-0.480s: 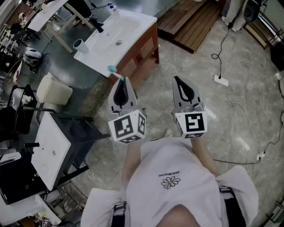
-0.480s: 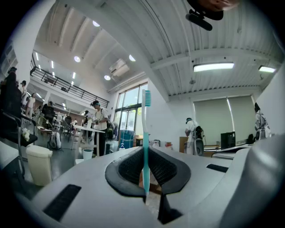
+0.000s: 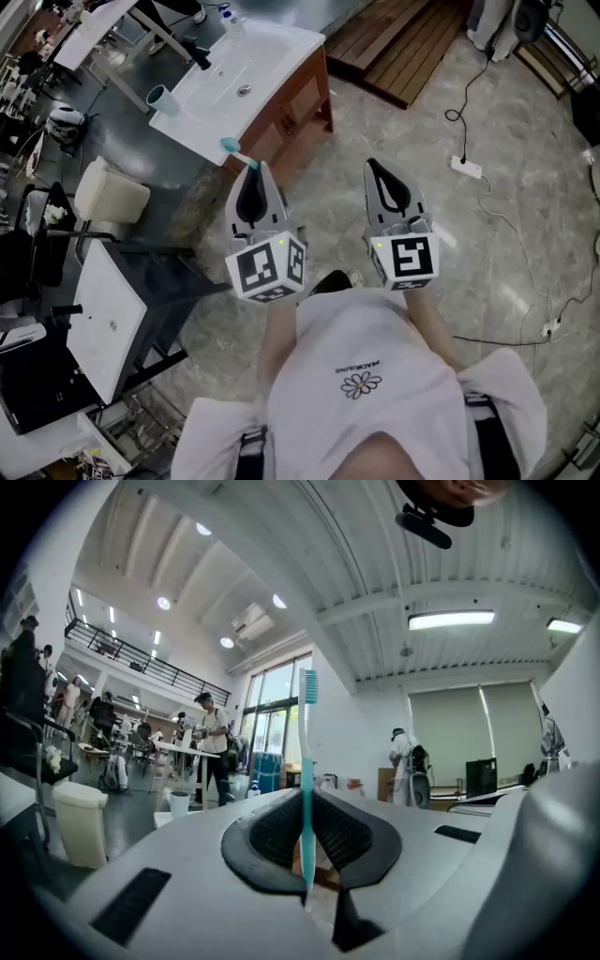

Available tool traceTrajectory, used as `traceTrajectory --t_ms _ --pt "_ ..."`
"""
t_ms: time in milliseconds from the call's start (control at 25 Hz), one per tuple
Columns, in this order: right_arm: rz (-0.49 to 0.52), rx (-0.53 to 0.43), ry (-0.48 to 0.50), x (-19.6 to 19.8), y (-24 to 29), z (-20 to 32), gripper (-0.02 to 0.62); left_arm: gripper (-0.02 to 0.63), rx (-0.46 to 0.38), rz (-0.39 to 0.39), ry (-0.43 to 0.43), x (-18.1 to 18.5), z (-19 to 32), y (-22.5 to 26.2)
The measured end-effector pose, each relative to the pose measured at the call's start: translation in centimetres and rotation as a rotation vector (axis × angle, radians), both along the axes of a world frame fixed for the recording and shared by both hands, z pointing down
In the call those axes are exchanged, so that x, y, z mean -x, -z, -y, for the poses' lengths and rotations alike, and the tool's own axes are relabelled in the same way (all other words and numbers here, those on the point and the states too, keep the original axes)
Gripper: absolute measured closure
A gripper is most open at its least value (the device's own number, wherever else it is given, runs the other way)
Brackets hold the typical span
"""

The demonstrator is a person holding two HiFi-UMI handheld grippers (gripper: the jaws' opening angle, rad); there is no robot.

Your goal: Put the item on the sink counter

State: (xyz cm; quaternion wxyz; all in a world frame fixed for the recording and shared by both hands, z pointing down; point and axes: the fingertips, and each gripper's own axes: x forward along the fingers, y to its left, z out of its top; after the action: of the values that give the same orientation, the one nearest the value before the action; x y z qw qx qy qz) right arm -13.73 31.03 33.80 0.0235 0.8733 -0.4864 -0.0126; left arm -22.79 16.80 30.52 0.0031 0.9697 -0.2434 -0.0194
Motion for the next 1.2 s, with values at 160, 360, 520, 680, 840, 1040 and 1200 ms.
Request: traceTrajectory --t_ms 160,360,520,680,840,1040,1200 --pt "0.034 -0.065 0.015 -1.1 -0.2 -0.3 0.584 0.568 0.001 0.004 -0.002 -0.6 -0.2 -0.5" --pt "0.028 -0.033 0.024 -2.1 -0.9 0.5 0.584 0.568 -0.002 0.016 0.004 -1.8 1.1 -0.8" --pt "0.032 -0.002 0.038 -3.7 -1.8 2.1 0.583 0.568 -0.009 0.018 0.019 -3.6 3.0 -1.2" --pt "-0.025 0.011 0.042 -6.8 -1.4 4.0 0.583 0.568 0.009 0.007 0.022 -7.1 5.9 -2.0" --pt "-0.104 0.0 0.061 -10.7 -0.2 7.0 0.583 0.568 0.017 0.002 0.039 -11.4 9.4 -2.1" --pt "-0.098 0.002 0.127 -16.4 0.8 13.1 0.583 0.568 0.025 -0.008 0.088 -16.4 14.6 -1.2" --pt "-0.116 -0.002 0.201 -20.0 2.0 19.1 0.583 0.568 0.022 -0.023 0.156 -19.1 19.7 -0.3"
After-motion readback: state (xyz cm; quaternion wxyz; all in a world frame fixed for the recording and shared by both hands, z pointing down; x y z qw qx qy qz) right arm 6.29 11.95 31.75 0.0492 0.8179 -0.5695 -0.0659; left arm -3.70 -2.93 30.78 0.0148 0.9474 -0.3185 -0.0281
